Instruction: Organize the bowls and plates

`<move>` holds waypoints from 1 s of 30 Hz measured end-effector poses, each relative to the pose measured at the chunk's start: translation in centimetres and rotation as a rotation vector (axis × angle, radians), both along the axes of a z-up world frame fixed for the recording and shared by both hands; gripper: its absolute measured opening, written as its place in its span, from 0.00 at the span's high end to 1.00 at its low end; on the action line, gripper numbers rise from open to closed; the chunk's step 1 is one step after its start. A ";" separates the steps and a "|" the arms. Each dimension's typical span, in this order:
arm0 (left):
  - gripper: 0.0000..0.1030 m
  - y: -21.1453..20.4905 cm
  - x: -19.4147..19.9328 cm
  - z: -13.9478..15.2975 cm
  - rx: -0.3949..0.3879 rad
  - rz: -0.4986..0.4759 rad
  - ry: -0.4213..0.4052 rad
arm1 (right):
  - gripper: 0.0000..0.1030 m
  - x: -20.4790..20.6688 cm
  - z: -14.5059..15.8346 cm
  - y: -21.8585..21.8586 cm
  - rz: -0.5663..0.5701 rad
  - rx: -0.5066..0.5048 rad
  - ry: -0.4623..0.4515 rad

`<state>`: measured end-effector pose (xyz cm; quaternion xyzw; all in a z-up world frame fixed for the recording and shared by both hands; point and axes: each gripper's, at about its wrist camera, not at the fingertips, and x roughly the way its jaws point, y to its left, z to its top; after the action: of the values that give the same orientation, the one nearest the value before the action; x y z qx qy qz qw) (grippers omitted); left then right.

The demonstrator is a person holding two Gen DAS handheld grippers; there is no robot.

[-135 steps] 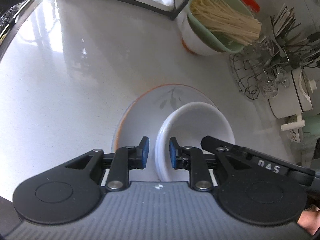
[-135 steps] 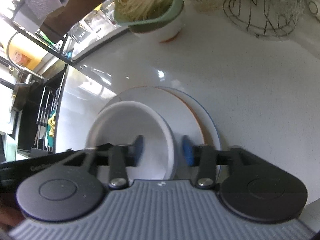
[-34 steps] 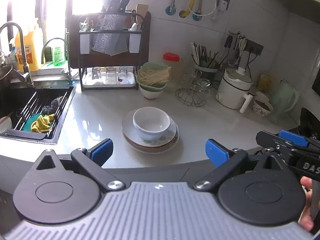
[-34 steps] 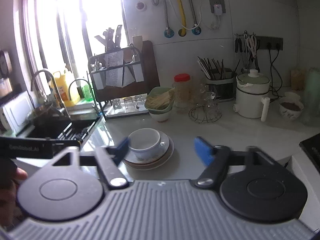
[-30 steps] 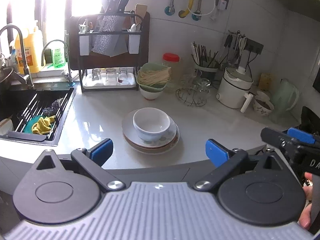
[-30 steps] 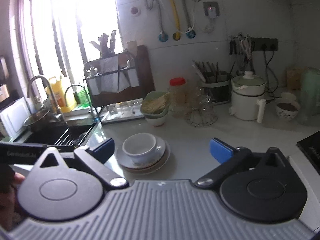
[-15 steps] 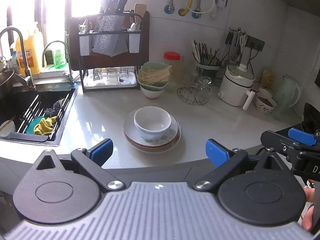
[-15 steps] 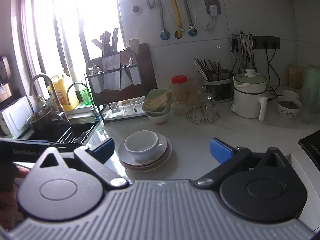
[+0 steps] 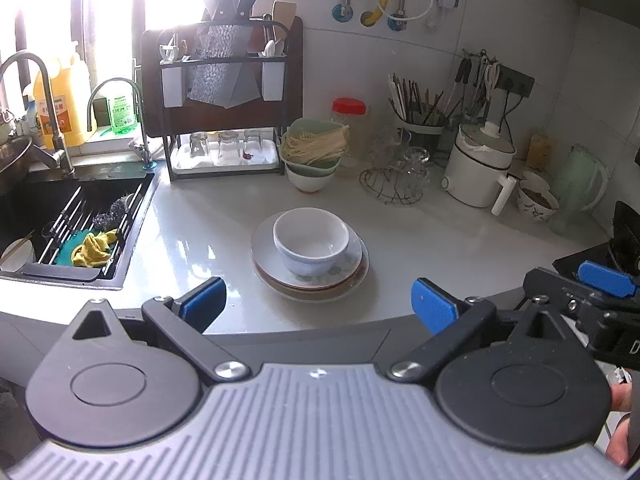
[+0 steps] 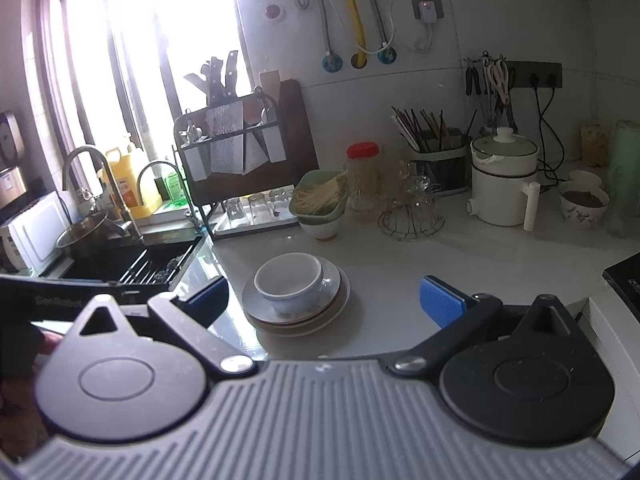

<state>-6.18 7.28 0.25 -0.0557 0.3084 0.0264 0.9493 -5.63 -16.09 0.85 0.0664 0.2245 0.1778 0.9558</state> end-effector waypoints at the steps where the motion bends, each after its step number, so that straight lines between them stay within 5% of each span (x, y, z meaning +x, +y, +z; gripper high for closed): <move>1: 0.02 -0.1 -0.1 0.0 0.003 0.003 -0.003 | 0.00 0.0 0.0 0.0 0.002 0.004 0.003; 30: 0.02 -0.3 -2.2 -0.3 0.004 0.078 -0.001 | 0.00 0.7 -0.7 0.0 0.046 -0.007 0.053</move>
<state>-8.37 6.98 -0.02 -0.0660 0.3054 0.0638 0.9478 -4.92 -16.04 0.17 0.0626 0.2519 0.1971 0.9454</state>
